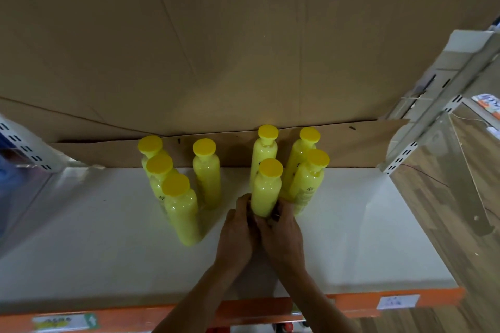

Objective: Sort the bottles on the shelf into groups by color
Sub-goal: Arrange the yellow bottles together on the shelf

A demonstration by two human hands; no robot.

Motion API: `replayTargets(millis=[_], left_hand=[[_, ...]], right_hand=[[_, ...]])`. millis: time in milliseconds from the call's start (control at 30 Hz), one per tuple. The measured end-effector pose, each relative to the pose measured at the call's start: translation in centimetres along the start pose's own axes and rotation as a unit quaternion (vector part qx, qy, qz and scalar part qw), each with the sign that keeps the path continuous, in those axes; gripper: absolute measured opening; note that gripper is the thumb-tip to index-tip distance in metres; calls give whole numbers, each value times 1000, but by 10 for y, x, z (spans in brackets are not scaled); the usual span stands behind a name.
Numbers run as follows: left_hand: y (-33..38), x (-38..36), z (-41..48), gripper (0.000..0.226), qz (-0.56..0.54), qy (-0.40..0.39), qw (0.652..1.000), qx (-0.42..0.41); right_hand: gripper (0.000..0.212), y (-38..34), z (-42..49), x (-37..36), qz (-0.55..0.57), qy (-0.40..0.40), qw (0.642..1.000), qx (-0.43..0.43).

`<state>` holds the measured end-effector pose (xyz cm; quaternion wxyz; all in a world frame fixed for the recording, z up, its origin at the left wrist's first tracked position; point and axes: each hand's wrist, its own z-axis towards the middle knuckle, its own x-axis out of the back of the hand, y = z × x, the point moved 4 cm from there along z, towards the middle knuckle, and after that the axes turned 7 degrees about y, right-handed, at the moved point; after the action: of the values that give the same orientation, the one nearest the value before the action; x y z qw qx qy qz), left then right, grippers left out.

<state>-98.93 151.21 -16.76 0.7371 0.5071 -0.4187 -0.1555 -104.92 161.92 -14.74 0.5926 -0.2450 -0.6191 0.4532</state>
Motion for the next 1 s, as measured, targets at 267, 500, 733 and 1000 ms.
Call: replayTargets(millis=[267,500,733,1000], left_hand=[[-2,6,7,44,-9,27,999,-28],[-8,8,8,43,-63,-41,997,3],[-11,14,16,47,-63,-52,997,-11],[-5,14,23,52,-9,-30,999,-3]], right_hand=[[56,-4,-6,-2,-57,29,998,20],[41,-12,-5,-5,-7,35,998,-49],[40,-17,-10,-8,-30,50,998,8],[39,-22,-7,-8,-25,46,998,-31]])
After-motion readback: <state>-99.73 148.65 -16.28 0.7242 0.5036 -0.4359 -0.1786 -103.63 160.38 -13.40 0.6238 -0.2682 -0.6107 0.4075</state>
